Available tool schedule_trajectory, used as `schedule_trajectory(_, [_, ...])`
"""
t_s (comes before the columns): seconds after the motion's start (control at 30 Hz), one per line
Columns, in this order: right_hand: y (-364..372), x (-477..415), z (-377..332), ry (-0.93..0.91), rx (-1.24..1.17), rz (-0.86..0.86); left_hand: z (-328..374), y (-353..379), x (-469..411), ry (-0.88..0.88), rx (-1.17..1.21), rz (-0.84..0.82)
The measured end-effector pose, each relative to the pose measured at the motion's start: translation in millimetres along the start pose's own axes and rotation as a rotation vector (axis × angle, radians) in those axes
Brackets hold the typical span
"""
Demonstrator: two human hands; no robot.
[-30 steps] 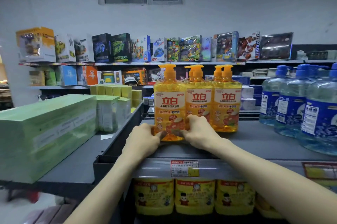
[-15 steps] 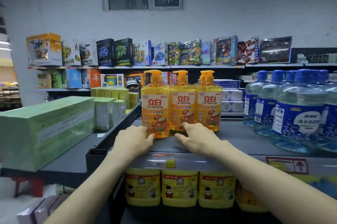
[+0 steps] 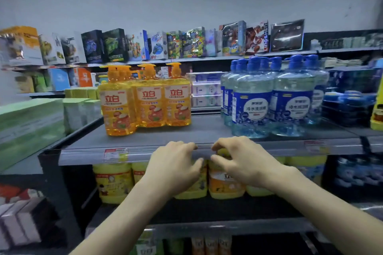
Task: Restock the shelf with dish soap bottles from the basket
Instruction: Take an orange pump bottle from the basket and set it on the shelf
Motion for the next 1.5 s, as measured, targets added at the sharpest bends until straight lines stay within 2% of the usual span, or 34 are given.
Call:
schedule_trajectory(0.17, [-16.0,59.5,109.5,0.124,0.113,-0.016,108.2,53.4,-26.5,0.121,0.012,-0.105])
schedule_trajectory(0.33, [-19.1,120.2,217.0,0.318,0.214,-0.122,209.7,114.7,-54.5,0.259,0.062,-0.266])
schedule_trajectory(0.6, [-8.1,214.7,348.9,0.66,0.187,-0.171,344.9,203.7,-85.1,0.452,0.194,-0.431])
schedule_trajectory(1.0, [10.4,331.1,490.1,1.15,0.213,-0.186,512.9,344.6,-116.5,0.73,0.331,-0.688])
schedule_trajectory(1.23, [15.7,390.0,542.7,1.466,0.178,-0.157,603.3,389.1,-122.0,0.955,0.374,-0.795])
schedule_trajectory(1.5, [15.5,468.9,596.8,1.693,0.126,-0.132,718.8,426.3,-97.5,1.141,0.374,-0.915])
Point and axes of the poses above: each hand's wrist, its own x-axis away from the middle knuckle, its own y-axis out of the palm, z = x × y, the point moved 4 cm from there along -x, towards the middle knuckle, and after that the axes turned 14 degrees about y, right-handed, at the moved point
